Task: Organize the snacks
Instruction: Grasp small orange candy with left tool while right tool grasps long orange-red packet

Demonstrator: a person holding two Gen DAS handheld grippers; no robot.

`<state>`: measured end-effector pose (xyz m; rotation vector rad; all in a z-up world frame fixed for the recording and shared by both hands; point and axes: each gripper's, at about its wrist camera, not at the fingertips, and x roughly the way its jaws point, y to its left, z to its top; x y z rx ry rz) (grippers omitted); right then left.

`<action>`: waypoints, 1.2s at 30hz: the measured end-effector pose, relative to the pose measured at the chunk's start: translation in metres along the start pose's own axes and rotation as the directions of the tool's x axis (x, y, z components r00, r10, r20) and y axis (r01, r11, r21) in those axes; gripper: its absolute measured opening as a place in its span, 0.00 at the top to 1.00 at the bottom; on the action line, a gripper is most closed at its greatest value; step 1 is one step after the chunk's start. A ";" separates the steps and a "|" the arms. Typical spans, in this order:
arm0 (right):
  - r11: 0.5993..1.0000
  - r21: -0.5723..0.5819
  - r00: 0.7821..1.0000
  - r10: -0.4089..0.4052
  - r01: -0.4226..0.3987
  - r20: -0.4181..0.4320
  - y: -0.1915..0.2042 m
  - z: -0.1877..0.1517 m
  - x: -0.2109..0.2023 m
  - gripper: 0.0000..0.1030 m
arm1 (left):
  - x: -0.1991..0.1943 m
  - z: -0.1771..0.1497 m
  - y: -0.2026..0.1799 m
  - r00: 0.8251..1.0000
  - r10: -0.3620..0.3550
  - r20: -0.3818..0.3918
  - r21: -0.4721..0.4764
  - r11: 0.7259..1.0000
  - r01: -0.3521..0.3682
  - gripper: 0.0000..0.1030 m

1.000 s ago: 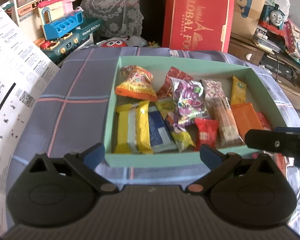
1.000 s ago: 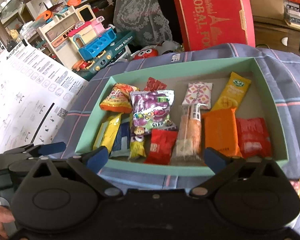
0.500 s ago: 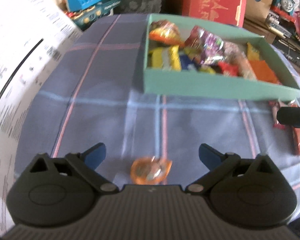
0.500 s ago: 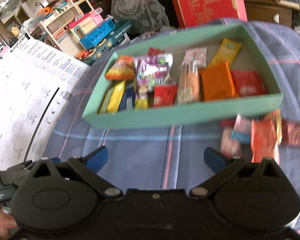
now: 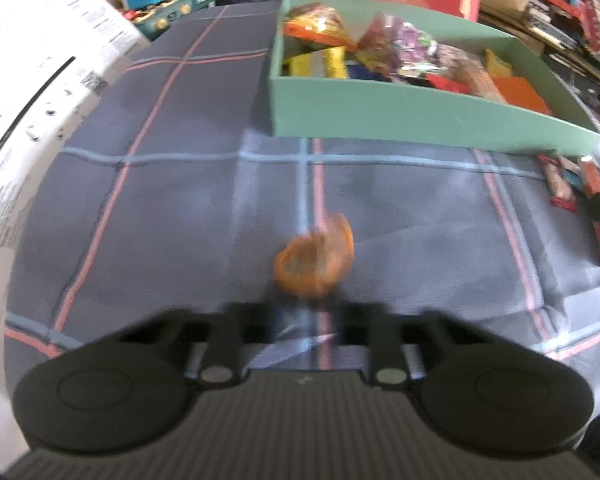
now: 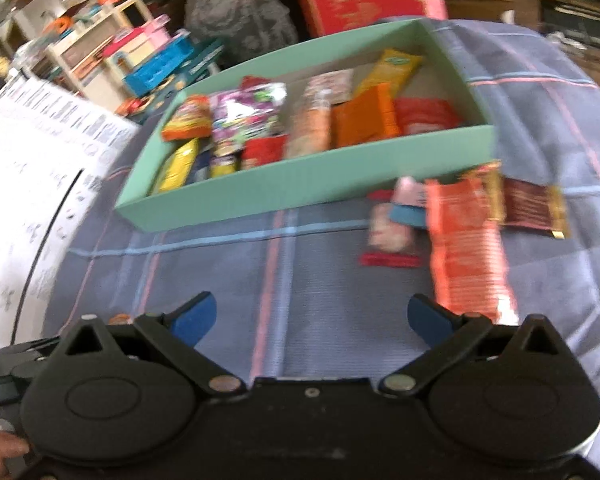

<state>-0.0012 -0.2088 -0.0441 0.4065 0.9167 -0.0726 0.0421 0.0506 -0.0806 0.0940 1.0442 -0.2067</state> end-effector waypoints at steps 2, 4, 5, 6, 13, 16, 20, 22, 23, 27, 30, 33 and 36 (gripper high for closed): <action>1.000 0.027 1.000 -0.016 0.016 0.012 -0.011 -0.002 -0.003 0.00 | 0.001 0.003 -0.008 1.000 -0.016 0.008 0.009 1.000 0.016 1.00; 0.999 0.040 0.999 -0.037 0.037 0.024 -0.022 -0.006 -0.007 0.00 | 0.004 0.007 -0.017 1.000 -0.030 0.008 0.023 0.999 0.030 1.00; 0.998 0.046 0.999 -0.045 0.044 0.026 -0.026 -0.007 -0.008 0.00 | 0.006 0.009 -0.022 0.999 -0.044 0.006 0.028 0.999 0.043 1.00; 0.997 0.053 0.998 -0.050 0.049 0.023 -0.031 -0.009 -0.009 0.00 | 0.007 0.011 -0.027 0.998 -0.055 0.005 0.035 0.998 0.055 1.00; 0.997 0.061 0.998 -0.052 0.050 0.031 -0.038 -0.006 -0.012 0.00 | 0.005 0.016 -0.033 0.997 -0.071 0.017 0.051 0.996 0.070 0.88; 0.998 0.055 0.999 -0.042 0.040 0.033 -0.033 -0.004 -0.009 0.00 | -0.003 0.019 -0.019 0.998 -0.054 0.038 0.014 0.998 0.053 0.74; 0.999 0.043 1.000 -0.023 0.023 0.012 -0.025 -0.004 -0.001 0.00 | -0.006 0.024 -0.006 0.998 -0.004 0.066 -0.026 1.000 0.006 0.51; 0.999 0.037 1.000 -0.019 0.018 0.002 -0.022 -0.005 0.002 0.00 | -0.001 0.028 -0.004 0.998 -0.008 0.055 -0.024 1.000 0.009 0.51; 0.999 0.035 1.000 -0.018 0.018 0.000 -0.021 -0.004 0.002 0.00 | 0.003 0.030 -0.006 0.999 -0.013 0.047 -0.015 1.000 0.014 0.51; 0.999 0.040 1.000 -0.029 0.028 0.009 -0.023 -0.002 -0.001 0.00 | 0.019 0.029 -0.013 1.000 -0.018 0.004 0.004 1.000 0.018 0.59; 0.997 0.047 0.998 -0.057 0.056 0.028 -0.031 0.000 -0.006 0.00 | 0.020 0.027 -0.019 0.999 -0.016 0.029 0.010 1.000 0.015 0.79; 0.995 0.057 0.996 -0.086 0.084 0.037 -0.038 -0.001 -0.008 0.00 | 0.022 0.031 -0.025 0.999 -0.004 0.044 0.017 1.000 0.003 0.80; 0.992 0.073 0.993 -0.109 0.106 0.035 -0.048 -0.003 -0.008 0.00 | 0.021 0.037 -0.031 0.998 -0.013 0.058 0.035 0.999 0.011 0.82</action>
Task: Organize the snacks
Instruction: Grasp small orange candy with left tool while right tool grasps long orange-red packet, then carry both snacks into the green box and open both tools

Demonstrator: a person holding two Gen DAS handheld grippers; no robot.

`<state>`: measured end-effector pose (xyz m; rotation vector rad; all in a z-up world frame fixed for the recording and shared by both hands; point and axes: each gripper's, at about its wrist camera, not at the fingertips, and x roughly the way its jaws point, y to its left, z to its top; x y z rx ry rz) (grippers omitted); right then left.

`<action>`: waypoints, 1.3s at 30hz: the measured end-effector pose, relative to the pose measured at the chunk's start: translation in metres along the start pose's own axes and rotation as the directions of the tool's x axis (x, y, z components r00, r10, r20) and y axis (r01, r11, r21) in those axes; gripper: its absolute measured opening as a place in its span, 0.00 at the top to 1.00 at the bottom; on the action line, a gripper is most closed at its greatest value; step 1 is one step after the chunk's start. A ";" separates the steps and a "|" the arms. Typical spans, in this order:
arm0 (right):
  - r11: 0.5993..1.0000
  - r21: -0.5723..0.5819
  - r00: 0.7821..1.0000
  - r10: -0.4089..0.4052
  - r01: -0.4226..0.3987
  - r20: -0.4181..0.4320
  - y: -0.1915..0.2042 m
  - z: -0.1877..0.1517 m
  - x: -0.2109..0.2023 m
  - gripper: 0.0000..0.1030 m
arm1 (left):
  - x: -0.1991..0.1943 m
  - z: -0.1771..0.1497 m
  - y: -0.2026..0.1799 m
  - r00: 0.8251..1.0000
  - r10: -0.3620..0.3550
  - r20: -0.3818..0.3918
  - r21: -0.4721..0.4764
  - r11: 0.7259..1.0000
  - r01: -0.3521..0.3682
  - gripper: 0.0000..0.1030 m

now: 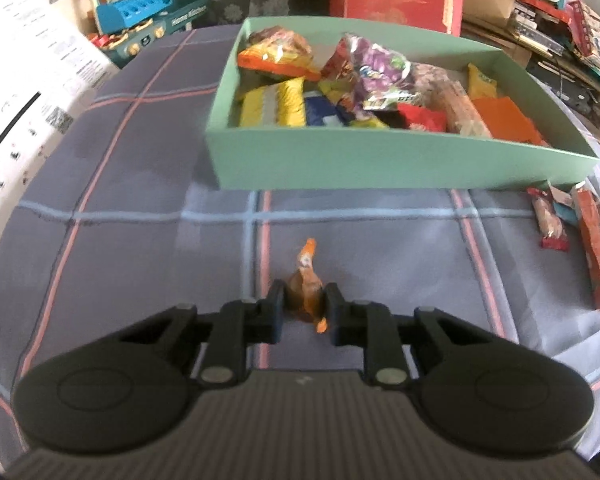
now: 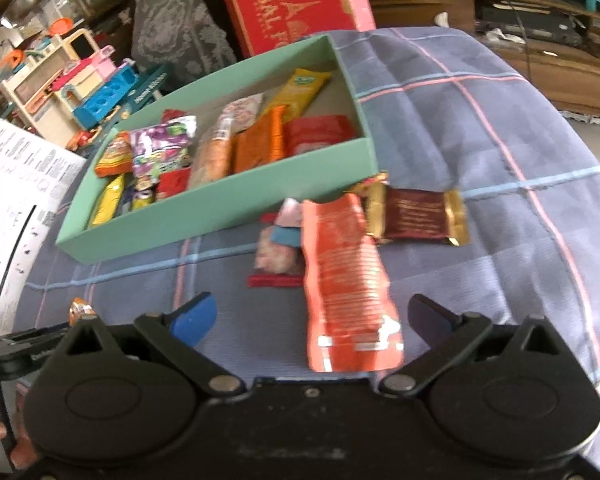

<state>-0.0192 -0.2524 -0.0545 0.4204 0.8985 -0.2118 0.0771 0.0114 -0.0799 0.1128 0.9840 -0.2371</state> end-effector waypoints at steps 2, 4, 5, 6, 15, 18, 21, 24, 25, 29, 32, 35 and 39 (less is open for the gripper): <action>1.000 0.001 1.000 -0.015 0.015 -0.005 -0.004 0.000 0.003 0.05 | -0.001 0.004 -0.004 1.000 -0.013 0.009 0.007 1.000 0.013 0.82; 1.000 -0.002 1.000 -0.018 0.018 -0.014 -0.005 -0.001 0.006 0.10 | -0.002 0.007 -0.008 0.999 -0.048 0.007 0.012 0.999 0.048 0.82; 1.000 -0.016 1.000 -0.019 0.019 -0.017 -0.004 0.000 0.009 0.15 | 0.000 0.008 -0.011 0.998 -0.057 0.004 0.022 0.998 0.057 0.82; 0.999 -0.029 1.000 -0.020 0.020 -0.018 -0.004 0.001 0.012 0.15 | 0.001 0.008 -0.014 0.999 -0.054 0.002 0.033 0.998 0.054 0.82; 0.994 -0.105 1.000 -0.027 0.026 -0.007 0.012 0.006 0.032 0.66 | 0.009 0.006 -0.002 0.999 -0.041 -0.028 0.005 0.999 0.042 0.77; 0.996 -0.089 1.000 -0.004 0.003 -0.012 0.012 0.006 0.032 0.69 | 0.009 0.007 -0.003 0.999 -0.040 -0.033 0.009 0.999 0.040 0.77; 0.998 -0.069 1.000 0.015 -0.016 -0.017 0.010 0.005 0.029 0.69 | 0.009 0.007 -0.004 0.999 -0.034 -0.031 0.012 0.999 0.034 0.78; 0.998 -0.063 1.000 0.026 -0.027 -0.019 0.007 0.003 0.025 0.71 | 0.005 0.007 -0.007 0.999 -0.023 -0.023 0.018 1.000 0.024 0.80; 0.997 -0.067 0.999 0.030 -0.031 -0.020 0.007 0.003 0.023 0.72 | 0.003 0.007 -0.009 0.999 -0.024 -0.023 0.018 1.000 0.025 0.80; 0.995 -0.088 0.999 0.037 -0.038 -0.007 0.010 0.004 0.014 0.73 | -0.008 0.014 -0.015 0.999 -0.051 -0.001 0.027 0.998 0.051 0.80; 0.994 -0.093 0.999 0.051 -0.049 0.014 0.013 0.009 0.004 0.73 | -0.018 0.023 -0.021 0.997 -0.072 0.021 0.034 0.997 0.072 0.80; 0.994 -0.098 0.997 0.059 -0.055 0.038 0.016 0.018 -0.006 0.73 | -0.024 0.037 -0.026 0.995 -0.093 0.036 0.035 0.995 0.092 0.80; 0.993 -0.095 0.995 0.076 -0.069 0.063 0.019 0.040 -0.014 0.73 | -0.026 0.066 -0.037 0.992 -0.114 0.055 0.052 0.992 0.112 0.80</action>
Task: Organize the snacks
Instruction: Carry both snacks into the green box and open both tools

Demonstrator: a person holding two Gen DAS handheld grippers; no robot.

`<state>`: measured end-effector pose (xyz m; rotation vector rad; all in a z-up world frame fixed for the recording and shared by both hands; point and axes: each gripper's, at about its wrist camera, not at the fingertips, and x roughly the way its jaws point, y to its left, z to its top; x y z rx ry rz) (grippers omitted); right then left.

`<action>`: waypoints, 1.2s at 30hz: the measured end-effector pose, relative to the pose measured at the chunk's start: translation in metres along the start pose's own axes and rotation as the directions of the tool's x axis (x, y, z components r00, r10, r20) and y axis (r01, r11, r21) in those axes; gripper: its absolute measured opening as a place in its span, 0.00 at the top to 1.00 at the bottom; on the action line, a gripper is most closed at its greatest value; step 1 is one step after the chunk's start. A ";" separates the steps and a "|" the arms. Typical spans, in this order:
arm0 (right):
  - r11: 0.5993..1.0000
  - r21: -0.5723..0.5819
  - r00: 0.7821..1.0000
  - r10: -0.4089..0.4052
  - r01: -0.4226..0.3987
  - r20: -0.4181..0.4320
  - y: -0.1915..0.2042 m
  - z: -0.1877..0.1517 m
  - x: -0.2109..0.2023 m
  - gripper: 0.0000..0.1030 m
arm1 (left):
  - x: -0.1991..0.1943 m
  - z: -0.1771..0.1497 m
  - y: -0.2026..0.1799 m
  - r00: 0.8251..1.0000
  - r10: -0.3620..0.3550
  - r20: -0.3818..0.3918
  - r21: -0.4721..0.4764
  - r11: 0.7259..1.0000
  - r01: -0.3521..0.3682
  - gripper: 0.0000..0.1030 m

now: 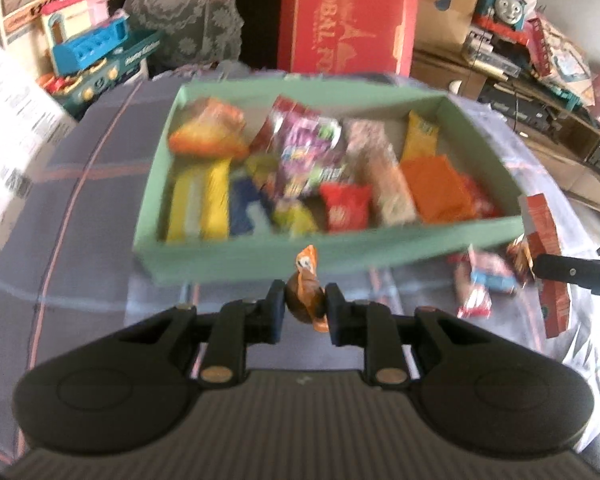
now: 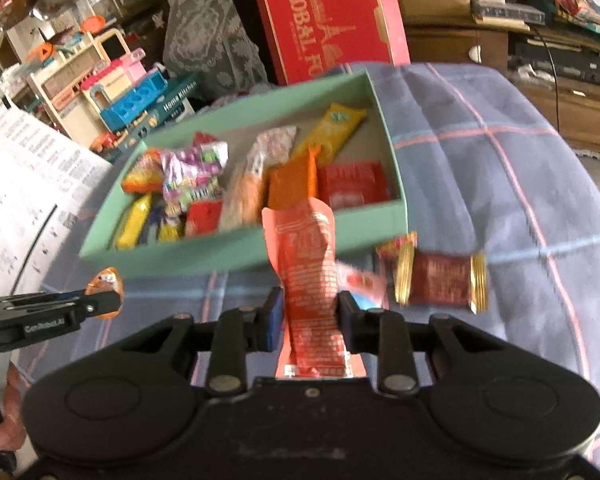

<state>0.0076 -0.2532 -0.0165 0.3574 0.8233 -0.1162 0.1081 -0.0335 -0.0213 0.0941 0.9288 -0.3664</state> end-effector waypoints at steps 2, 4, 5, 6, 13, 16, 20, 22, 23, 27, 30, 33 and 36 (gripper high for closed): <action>1.000 0.002 1.000 0.007 -0.007 0.012 0.000 0.016 0.000 0.73 | 0.002 0.019 -0.007 1.000 -0.010 0.018 0.016 1.000 0.010 0.80; 1.000 0.001 1.000 0.011 -0.011 0.022 0.001 0.032 0.002 0.73 | 0.007 0.038 -0.015 0.999 -0.021 0.028 0.029 0.999 0.020 0.80; 1.000 0.004 1.000 0.012 -0.012 0.025 0.001 0.041 0.005 0.73 | 0.011 0.049 -0.019 0.999 -0.027 0.030 0.035 0.999 0.026 0.80; 1.000 0.006 1.000 0.013 -0.013 0.028 0.001 0.050 0.008 0.73 | 0.015 0.058 -0.024 0.999 -0.031 0.031 0.039 0.999 0.030 0.80; 1.000 0.025 1.000 0.006 -0.006 0.025 -0.006 0.111 0.045 0.73 | 0.061 0.125 -0.059 0.997 -0.068 0.021 0.059 0.996 0.066 0.80; 0.999 0.035 1.000 0.004 -0.005 0.011 -0.012 0.132 0.065 0.73 | 0.087 0.148 -0.073 0.997 -0.079 0.012 0.073 0.994 0.078 0.80; 0.999 0.043 1.000 -0.009 0.010 -0.022 -0.021 0.154 0.094 0.73 | 0.124 0.173 -0.087 0.995 -0.100 -0.016 0.062 0.993 0.100 0.80; 0.999 0.045 0.999 -0.016 0.017 -0.037 -0.026 0.162 0.107 0.73 | 0.140 0.181 -0.093 0.993 -0.111 -0.031 0.063 0.992 0.112 0.80; 0.999 0.046 0.999 -0.016 0.018 -0.039 -0.028 0.163 0.110 0.73 | 0.145 0.184 -0.095 0.993 -0.112 -0.035 0.069 0.991 0.114 0.80; 0.998 0.052 0.999 -0.020 0.022 -0.044 -0.035 0.170 0.121 0.73 | 0.165 0.191 -0.101 0.992 -0.116 -0.045 0.076 0.990 0.119 0.80; 0.998 0.050 0.999 -0.026 0.028 -0.045 -0.037 0.171 0.126 0.70 | 0.174 0.196 -0.102 0.993 -0.111 -0.051 0.077 0.990 0.115 0.80; 0.997 0.069 0.999 -0.015 0.017 -0.035 -0.038 0.174 0.127 0.57 | 0.176 0.198 -0.103 0.994 -0.095 -0.053 0.072 0.993 0.098 0.54; 0.997 0.078 1.000 -0.006 0.006 -0.002 -0.037 0.172 0.118 0.43 | 0.169 0.197 -0.101 1.000 -0.017 -0.011 0.069 0.997 0.017 0.16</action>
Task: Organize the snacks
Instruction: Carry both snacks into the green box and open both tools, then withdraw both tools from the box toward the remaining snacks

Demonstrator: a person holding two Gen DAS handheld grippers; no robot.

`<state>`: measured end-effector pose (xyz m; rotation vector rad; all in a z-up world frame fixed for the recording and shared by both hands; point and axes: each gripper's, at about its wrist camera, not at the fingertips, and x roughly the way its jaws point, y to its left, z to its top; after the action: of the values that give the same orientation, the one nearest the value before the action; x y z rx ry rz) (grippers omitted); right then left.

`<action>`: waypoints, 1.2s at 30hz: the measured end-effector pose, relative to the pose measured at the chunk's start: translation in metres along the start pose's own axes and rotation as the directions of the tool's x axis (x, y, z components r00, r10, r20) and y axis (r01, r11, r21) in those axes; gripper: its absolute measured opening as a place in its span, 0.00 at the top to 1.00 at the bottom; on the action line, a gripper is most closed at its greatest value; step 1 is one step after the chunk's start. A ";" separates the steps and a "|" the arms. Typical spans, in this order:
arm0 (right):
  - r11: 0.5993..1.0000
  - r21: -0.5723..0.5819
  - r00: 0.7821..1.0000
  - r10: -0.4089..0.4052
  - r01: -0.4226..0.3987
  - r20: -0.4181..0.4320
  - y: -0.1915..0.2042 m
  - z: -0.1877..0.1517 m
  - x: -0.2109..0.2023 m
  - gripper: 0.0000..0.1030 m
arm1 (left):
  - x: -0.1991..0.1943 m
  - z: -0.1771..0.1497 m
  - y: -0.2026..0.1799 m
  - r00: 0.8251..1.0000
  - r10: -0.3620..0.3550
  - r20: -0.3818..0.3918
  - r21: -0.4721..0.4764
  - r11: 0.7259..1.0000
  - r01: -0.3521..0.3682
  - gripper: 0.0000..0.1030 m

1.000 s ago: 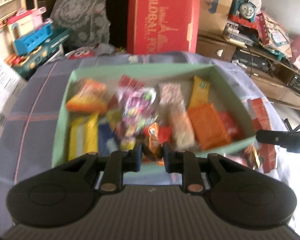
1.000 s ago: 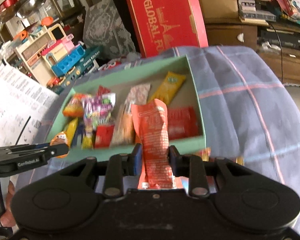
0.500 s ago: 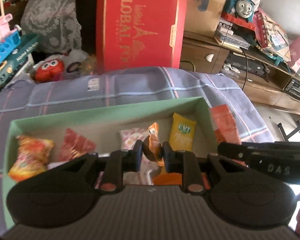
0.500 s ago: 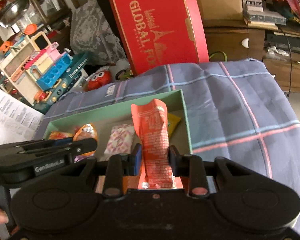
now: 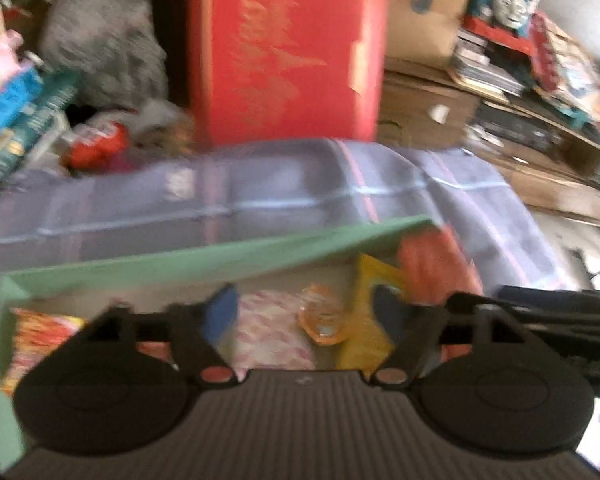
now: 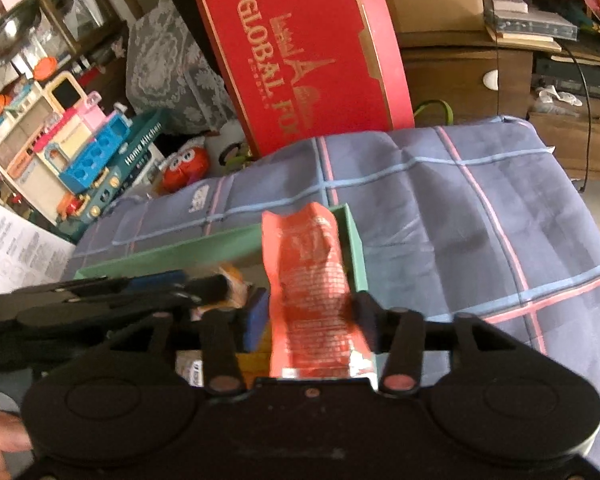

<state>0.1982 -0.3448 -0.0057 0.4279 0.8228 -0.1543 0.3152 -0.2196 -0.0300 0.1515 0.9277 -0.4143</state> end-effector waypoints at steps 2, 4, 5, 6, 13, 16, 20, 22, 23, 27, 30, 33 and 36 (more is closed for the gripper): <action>1.000 -0.001 1.000 -0.005 0.005 0.018 0.000 -0.001 -0.007 0.26 | -0.005 -0.002 0.003 1.000 0.015 -0.003 -0.012 1.000 -0.015 0.10; 1.000 -0.010 0.999 -0.021 0.022 0.030 0.002 -0.002 -0.012 0.20 | -0.012 -0.003 0.007 1.000 0.004 -0.009 -0.031 0.999 -0.004 0.09; 1.000 -0.013 0.999 -0.023 0.024 0.034 0.003 -0.003 -0.016 0.17 | -0.016 -0.004 0.008 1.000 0.004 -0.007 -0.035 0.999 -0.004 0.08; 1.000 -0.013 0.999 -0.023 0.024 0.037 0.003 -0.004 -0.019 0.15 | -0.022 -0.006 0.009 1.000 0.010 -0.003 -0.035 0.999 -0.010 0.05; 0.999 -0.026 0.998 -0.017 0.019 0.066 0.010 -0.017 -0.053 0.06 | -0.070 -0.025 0.008 0.999 0.023 0.030 -0.028 0.999 -0.022 0.00; 0.999 -0.029 0.997 -0.012 0.015 0.075 0.012 -0.023 -0.070 0.02 | -0.092 -0.036 0.006 0.999 0.025 0.035 -0.023 0.999 -0.024 0.00; 1.000 -0.023 0.996 0.005 -0.003 0.087 0.011 -0.037 -0.096 0.00 | -0.118 -0.056 0.000 0.999 0.018 0.041 -0.015 1.000 -0.017 0.00; 1.000 -0.020 0.997 0.006 -0.004 0.083 0.010 -0.045 -0.105 0.00 | -0.128 -0.069 -0.004 0.999 0.010 0.036 -0.005 1.000 -0.010 0.00; 1.000 -0.018 0.997 0.005 -0.004 0.081 0.009 -0.049 -0.109 0.00 | -0.131 -0.076 -0.006 0.999 0.009 0.033 0.000 1.000 -0.009 0.00; 1.000 -0.011 0.997 0.007 -0.006 0.074 0.003 -0.067 -0.122 0.00 | -0.137 -0.106 -0.015 1.000 0.004 0.003 0.017 1.000 -0.004 0.00; 1.000 -0.008 0.998 0.001 0.000 0.064 -0.006 -0.082 -0.128 0.00 | -0.137 -0.129 -0.021 1.000 0.000 -0.022 0.034 0.999 0.001 0.00; 1.000 -0.001 0.999 -0.009 0.009 0.045 -0.016 -0.097 -0.129 0.00 | -0.130 -0.149 -0.027 0.999 0.000 -0.055 0.052 0.999 0.003 0.00; 1.000 0.016 0.999 -0.027 0.027 0.021 -0.029 -0.112 -0.126 0.00 | -0.121 -0.167 -0.033 0.996 -0.001 -0.090 0.060 0.998 0.007 0.00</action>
<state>0.0294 -0.3270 0.0110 0.4292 0.8068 -0.1902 0.1139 -0.1658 -0.0307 0.2245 1.0050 -0.4422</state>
